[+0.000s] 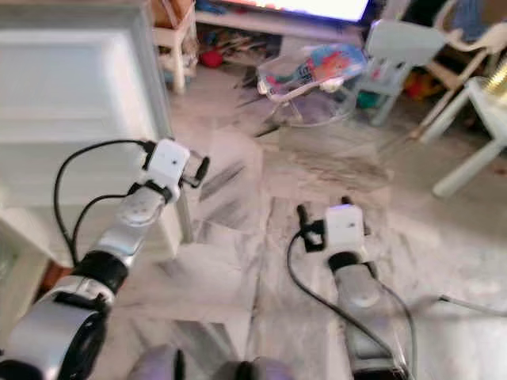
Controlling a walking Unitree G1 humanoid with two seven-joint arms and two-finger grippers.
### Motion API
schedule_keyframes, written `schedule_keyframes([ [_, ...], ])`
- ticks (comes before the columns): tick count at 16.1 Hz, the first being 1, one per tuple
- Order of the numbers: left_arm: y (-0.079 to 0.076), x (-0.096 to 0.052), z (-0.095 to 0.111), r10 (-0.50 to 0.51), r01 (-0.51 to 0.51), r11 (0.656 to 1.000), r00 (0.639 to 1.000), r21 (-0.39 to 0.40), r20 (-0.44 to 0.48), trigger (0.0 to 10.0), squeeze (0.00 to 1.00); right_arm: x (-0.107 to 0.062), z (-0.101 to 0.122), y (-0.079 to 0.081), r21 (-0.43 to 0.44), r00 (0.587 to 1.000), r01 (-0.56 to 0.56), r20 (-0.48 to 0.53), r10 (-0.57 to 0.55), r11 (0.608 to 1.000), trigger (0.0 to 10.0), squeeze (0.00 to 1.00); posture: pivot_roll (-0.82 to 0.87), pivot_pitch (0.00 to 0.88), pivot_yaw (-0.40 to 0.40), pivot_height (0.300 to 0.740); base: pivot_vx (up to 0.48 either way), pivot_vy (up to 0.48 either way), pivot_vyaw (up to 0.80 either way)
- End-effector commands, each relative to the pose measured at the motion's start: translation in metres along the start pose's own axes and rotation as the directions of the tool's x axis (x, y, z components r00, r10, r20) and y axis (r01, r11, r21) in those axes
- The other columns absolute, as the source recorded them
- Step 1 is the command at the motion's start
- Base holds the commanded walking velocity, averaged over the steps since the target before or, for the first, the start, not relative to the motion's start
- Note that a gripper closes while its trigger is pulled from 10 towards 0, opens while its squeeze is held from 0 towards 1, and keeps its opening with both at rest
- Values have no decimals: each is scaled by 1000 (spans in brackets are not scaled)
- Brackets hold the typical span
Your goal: Restocking fridge
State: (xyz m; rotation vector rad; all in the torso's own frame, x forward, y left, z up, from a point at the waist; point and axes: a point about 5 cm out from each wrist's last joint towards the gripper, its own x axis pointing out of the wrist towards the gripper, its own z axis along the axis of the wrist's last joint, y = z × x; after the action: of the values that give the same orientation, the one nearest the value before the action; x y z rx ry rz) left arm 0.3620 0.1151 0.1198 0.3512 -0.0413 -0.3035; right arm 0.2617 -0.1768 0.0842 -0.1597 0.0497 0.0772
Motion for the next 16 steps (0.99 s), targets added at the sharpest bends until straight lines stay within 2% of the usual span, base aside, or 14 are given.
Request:
schedule_keyframes([
  [1, -9, -9, -17, -33, 32, 999, 997, -18, -66, 10000, 0, -4, -3, -6, -9, 1000, 19, -7, -19, 1000, 10000, 0, 37, 114, -100, 740, 0, 0, 0],
  [2, -12, -23, -31, -77, 73, 996, 993, -45, -92, 10000, 0, -7, -6, -3, -3, 1000, 17, -16, -17, 1000, 10000, 0, 37, 114, -100, 740, 0, 0, 0],
  [3, -7, -43, -49, -54, 41, 994, 991, -101, -124, 10000, 0, -8, -8, 0, 7, 1000, 10, -19, -10, 1000, 10000, 0, 37, 112, -94, 740, 0, 0, 0],
  [4, 9, -71, -69, 103, -122, 988, 978, -97, -184, 10000, 0, -10, -11, 1, 30, 1000, 17, -26, -16, 999, 10000, 0, 34, 118, -94, 740, 0, 0, 0],
  [6, 26, -96, -85, 270, -289, 956, 932, -46, -241, 10000, 0, -10, -13, 1, 62, 999, 22, -29, -20, 998, 10000, 0, 37, 121, -96, 740, 0, 0, 0],
  [7, 34, -108, -89, 313, -336, 940, 918, -59, -242, 10000, 0, -11, -14, 0, 82, 999, 32, -40, -29, 996, 10000, 0, 41, 122, -98, 740, 0, 0, 0],
  [9, 39, -120, -92, 331, -356, 932, 913, -71, -240, 10000, 0, -12, -20, -1, 91, 996, 37, -85, -29, 995, 10000, 0, 75, 111, -107, 740, 0, 0, 0],
  [10, 45, -130, -88, 377, -394, 919, 892, -20, -248, 10000, 0, -10, -18, 2, 68, 997, 14, -83, -9, 998, 10000, 0, 75, 111, -107, 740, 0, 0, 0],
  [11, 50, -132, -85, 403, -413, 911, 881, 15, -247, 10000, 0, -9, -17, 4, 49, 997, 11, -79, -8, 999, 10000, 0, 87, 109, -102, 740, 0, 0, 0],
  [13, 47, -132, -77, 311, -329, 943, 926, -57, -212, 10000, 0, -5, -18, 9, -37, 996, 29, -88, -32, 999, 10000, 0, 94, 115, -84, 740, 0, 0, 0],
  [14, 47, -133, -75, 297, -314, 948, 932, -55, -207, 10000, 0, -3, -13, 12, -46, 999, 4, -34, -5, 999, 10000, 0, 96, 113, -78, 740, 0, 0, 0],
  [15, 48, -135, -76, 297, -314, 948, 930, -45, -217, 10000, 0, -3, -12, 12, -43, 999, -6, -33, 5, 999, 10000, 0, 99, 110, -71, 740, 0, 0, 0],
  [16, 48, -136, -75, 287, -304, 952, 931, -42, -228, 10000, 0, -3, -12, 13, 20, 998, -52, -38, 53, 998, 10000, 0, 105, 105, -53, 740, 0, 0, 0],
])
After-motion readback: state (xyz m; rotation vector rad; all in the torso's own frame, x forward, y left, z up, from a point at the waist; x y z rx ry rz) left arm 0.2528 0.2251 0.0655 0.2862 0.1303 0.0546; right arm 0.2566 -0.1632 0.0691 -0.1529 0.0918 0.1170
